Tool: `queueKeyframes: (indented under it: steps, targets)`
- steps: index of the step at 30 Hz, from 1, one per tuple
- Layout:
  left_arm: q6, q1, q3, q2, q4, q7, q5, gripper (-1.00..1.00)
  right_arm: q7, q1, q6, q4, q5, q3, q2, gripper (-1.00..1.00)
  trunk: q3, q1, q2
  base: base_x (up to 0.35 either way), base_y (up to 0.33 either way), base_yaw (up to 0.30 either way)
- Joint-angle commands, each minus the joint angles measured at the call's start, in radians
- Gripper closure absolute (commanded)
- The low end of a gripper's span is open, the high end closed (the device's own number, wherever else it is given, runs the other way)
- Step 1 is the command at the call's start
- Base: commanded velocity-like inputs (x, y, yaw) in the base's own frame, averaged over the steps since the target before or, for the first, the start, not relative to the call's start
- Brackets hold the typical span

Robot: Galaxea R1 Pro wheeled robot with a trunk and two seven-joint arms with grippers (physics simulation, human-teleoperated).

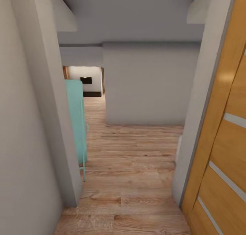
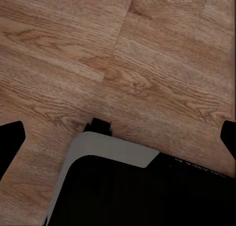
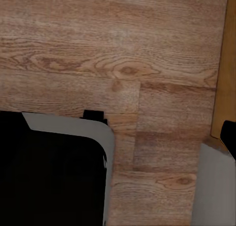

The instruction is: Move the two storage containers from the living room to the garage. In the garage, place one container on the floor and stack the other container on top of it (either order is fine).

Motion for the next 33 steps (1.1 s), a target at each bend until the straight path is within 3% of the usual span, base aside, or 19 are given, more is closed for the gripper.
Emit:
queueKeyframes:
  steps: [1, 33]
  targets:
    - [-0.002, -0.001, -0.004, 0.0, 0.0, 0.002, 0.005, -1.0, -0.001, -0.001, -0.004, 0.003, -0.007, 0.008, 0.001, -1.0, -0.001, 0.001, -0.001, 0.326, 0.0, 0.0]
    - [-0.01, -0.001, -0.005, -0.003, 0.0, 0.002, 0.005, -1.0, -0.001, -0.001, -0.001, 0.001, -0.008, 0.011, 0.008, -1.0, -0.001, 0.001, -0.001, 0.326, 0.0, 0.0]
